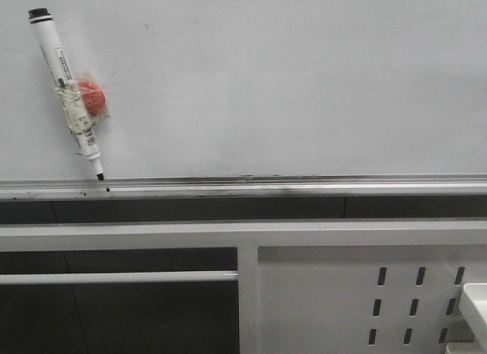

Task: Write number 1 on whiteboard

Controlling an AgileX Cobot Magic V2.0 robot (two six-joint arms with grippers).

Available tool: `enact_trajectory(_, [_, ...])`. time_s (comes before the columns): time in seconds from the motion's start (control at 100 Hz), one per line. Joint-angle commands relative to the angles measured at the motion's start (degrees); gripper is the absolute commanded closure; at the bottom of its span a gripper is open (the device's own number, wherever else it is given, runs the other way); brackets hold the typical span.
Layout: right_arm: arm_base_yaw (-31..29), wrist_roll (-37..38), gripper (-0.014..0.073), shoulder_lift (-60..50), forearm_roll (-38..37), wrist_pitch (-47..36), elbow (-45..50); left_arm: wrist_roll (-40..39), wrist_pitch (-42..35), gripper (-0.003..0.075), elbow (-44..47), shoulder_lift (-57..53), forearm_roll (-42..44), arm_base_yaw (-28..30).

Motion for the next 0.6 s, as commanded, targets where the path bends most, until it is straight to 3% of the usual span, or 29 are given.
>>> enact_trajectory(0.0, [0.6, -3.0, 0.0652, 4.6, -0.5, -5.4, -1.9, -0.3, -5.0, 0.0355, -2.0, 1.0, 0.4, -2.3])
enact_trajectory(0.06, [0.7, -3.0, 0.0652, 6.5, -0.5, -8.4, -1.9, -0.3, -5.6, 0.0323, -2.0, 1.0, 0.4, -3.3])
enact_trajectory(0.26, [3.4, -6.5, 0.0652, 11.4, 0.7, -9.9, -1.9, -0.1, -7.3, 0.0368, -2.0, 1.4, 3.8, -5.6])
enact_trajectory(0.41, [9.7, -11.3, 0.0652, 13.5, 0.7, -10.6, -1.9, -0.3, -8.0, 0.0368, -2.0, 4.1, 9.9, -9.6])
enact_trajectory(0.59, [18.2, -13.8, 0.0652, 15.1, 0.7, -13.9, -1.9, -0.3, -13.2, 0.0368, -1.0, 12.3, 10.0, -16.3])
